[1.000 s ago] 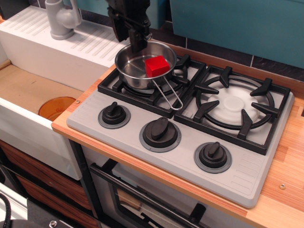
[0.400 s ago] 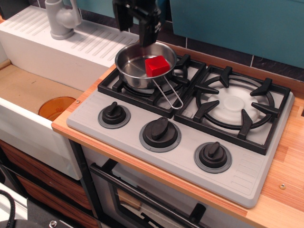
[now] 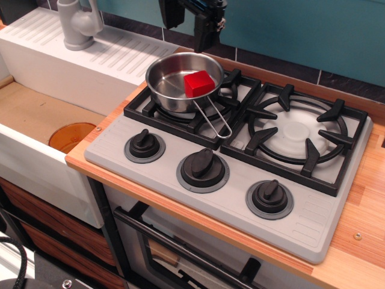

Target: Put redcube in pan and put pan on stove

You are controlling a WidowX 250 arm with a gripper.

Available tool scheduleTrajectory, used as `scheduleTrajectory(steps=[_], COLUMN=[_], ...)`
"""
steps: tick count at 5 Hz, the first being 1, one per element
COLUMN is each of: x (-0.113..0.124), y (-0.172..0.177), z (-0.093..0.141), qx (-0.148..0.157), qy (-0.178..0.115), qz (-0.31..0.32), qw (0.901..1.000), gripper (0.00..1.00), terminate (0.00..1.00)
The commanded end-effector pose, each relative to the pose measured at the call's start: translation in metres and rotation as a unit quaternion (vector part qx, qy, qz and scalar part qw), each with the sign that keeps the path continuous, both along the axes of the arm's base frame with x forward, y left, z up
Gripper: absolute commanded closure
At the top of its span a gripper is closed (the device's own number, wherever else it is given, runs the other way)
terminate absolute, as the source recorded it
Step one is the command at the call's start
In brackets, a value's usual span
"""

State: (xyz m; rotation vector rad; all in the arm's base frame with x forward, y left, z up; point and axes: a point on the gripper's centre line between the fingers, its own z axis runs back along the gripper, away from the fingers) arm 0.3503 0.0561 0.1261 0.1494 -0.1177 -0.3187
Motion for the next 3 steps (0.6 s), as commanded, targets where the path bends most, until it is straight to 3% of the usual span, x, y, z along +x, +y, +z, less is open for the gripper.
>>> scheduleTrajectory(steps=[1,2,3], x=[-0.011,-0.014,-0.016], y=[-0.020,-0.027,-0.031], z=[0.027,0.027,0.024], qx=[0.002,0.017,0.008], qy=[-0.032,-0.020,-0.015], qz=[0.012,0.026,0.020], qw=[0.9994,0.9993,0.9997], gripper=[0.00,0.00,0.00], terminate=[0.00,0.00,1.00])
